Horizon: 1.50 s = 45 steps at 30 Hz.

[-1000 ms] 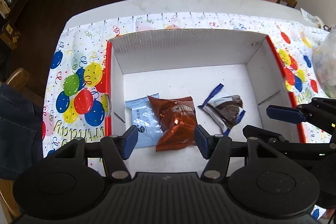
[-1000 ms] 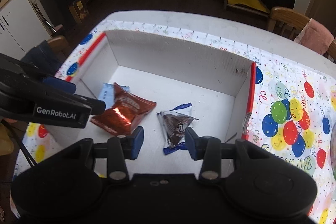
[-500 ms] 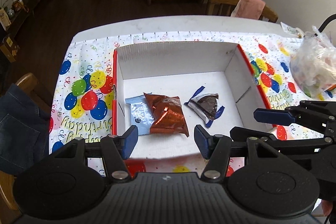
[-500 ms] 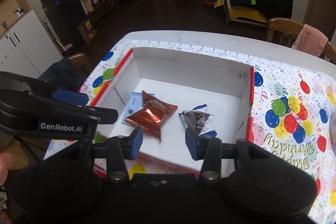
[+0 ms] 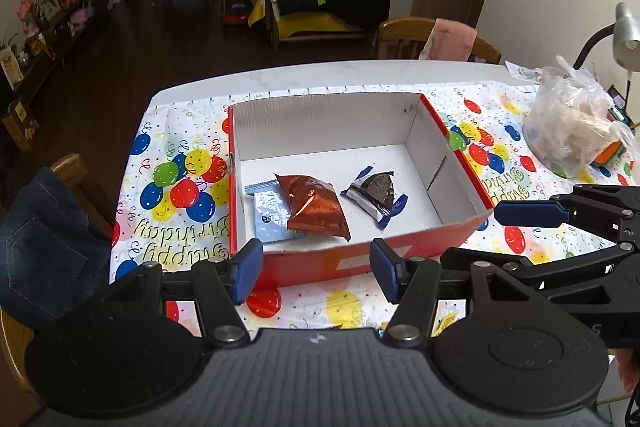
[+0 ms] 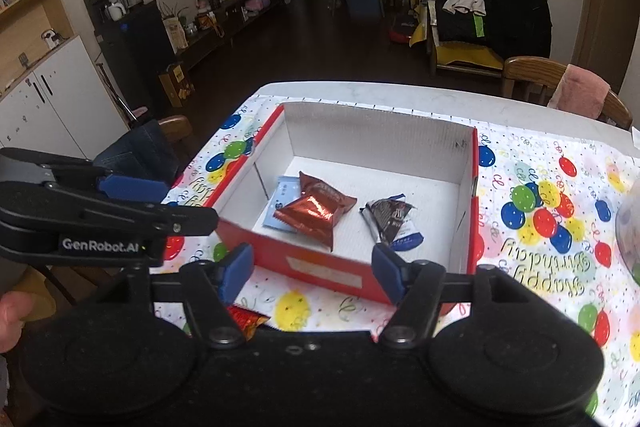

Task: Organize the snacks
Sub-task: 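Withdraw both tools from the box toward the remaining snacks, then lower the right tool onto the green snack bar and close it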

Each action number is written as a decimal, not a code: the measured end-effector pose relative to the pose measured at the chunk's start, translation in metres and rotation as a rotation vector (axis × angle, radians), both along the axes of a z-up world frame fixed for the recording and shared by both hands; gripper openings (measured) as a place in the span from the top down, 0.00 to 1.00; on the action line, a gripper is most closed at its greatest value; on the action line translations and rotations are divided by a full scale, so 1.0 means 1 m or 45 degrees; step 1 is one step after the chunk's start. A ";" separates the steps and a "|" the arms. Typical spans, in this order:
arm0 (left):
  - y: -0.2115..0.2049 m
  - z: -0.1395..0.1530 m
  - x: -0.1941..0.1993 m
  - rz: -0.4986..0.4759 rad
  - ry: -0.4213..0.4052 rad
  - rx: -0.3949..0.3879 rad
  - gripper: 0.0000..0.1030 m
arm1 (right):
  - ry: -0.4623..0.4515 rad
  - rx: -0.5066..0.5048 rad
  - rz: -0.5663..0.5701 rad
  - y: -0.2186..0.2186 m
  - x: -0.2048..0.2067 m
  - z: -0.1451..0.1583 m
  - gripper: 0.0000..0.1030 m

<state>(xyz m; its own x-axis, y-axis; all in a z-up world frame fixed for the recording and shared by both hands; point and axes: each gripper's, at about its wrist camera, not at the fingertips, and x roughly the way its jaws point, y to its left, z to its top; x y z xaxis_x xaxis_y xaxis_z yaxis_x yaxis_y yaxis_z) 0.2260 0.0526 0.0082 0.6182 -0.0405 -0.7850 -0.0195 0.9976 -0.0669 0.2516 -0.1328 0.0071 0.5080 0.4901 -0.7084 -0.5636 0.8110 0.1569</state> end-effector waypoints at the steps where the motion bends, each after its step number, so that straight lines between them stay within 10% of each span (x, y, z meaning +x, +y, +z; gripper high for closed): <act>1: 0.001 0.001 -0.004 -0.001 -0.011 -0.004 0.40 | -0.001 0.006 -0.001 -0.001 -0.004 0.000 0.34; 21: 0.023 -0.036 -0.081 0.125 -0.055 -0.059 0.22 | 0.012 0.009 -0.143 -0.038 -0.063 -0.047 0.00; 37: 0.017 -0.065 -0.114 0.219 -0.079 -0.018 0.19 | 0.332 -0.136 -0.473 -0.068 -0.069 -0.132 0.01; 45: 0.020 -0.075 -0.119 0.235 -0.031 -0.021 0.19 | 0.314 -0.242 -0.577 -0.054 -0.059 -0.153 0.02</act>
